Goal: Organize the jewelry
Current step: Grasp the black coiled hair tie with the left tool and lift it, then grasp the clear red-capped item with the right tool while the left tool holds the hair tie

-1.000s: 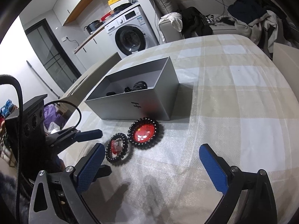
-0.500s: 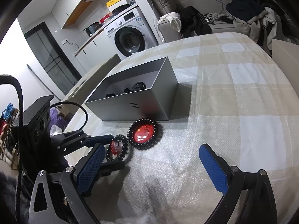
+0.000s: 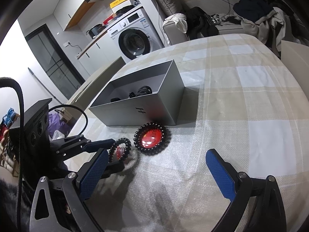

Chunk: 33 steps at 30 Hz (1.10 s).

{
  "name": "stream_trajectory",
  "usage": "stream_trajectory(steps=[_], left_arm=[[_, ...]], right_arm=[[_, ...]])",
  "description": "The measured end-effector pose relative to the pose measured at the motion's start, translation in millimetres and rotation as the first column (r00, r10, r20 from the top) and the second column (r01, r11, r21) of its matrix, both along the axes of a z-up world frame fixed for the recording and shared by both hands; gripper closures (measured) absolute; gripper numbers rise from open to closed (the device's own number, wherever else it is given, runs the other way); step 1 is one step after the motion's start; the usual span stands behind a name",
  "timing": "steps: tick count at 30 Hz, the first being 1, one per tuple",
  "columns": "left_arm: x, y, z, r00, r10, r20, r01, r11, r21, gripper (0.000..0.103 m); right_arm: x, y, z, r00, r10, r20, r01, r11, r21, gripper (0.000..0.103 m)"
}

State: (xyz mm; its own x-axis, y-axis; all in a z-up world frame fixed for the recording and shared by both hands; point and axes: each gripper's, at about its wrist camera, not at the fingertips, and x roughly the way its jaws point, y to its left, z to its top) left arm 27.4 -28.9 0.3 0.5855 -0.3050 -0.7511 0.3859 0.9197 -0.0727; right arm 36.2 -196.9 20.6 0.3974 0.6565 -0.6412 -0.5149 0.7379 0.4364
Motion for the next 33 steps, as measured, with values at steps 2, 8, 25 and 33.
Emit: stream_trajectory(steps=[2, 8, 25, 33], left_arm=[[-1.8, 1.8, 1.9, 1.000, 0.005, 0.007, -0.005, 1.000, -0.007, 0.061], [-6.3, 12.1, 7.1, 0.999, 0.038, 0.023, -0.038, 0.999, -0.024, 0.061], [-10.0, 32.4, 11.0, 0.993, 0.111, 0.044, -0.109, 0.993, -0.043, 0.061], [-13.3, 41.8, 9.6, 0.990, 0.135, 0.046, -0.133, 0.990, -0.049, 0.061]], right_arm=[[-0.1, 0.5, -0.2, 1.000, 0.000, -0.001, 0.000, 1.000, 0.000, 0.001], [-1.8, 3.5, 0.7, 1.000, 0.017, -0.004, -0.017, 1.000, 0.006, 0.001], [-11.6, 48.7, -5.3, 0.976, 0.209, -0.056, -0.207, 0.978, 0.041, 0.041], [-7.1, 63.6, -12.6, 0.972, 0.220, -0.079, -0.218, 0.975, 0.041, 0.061]])
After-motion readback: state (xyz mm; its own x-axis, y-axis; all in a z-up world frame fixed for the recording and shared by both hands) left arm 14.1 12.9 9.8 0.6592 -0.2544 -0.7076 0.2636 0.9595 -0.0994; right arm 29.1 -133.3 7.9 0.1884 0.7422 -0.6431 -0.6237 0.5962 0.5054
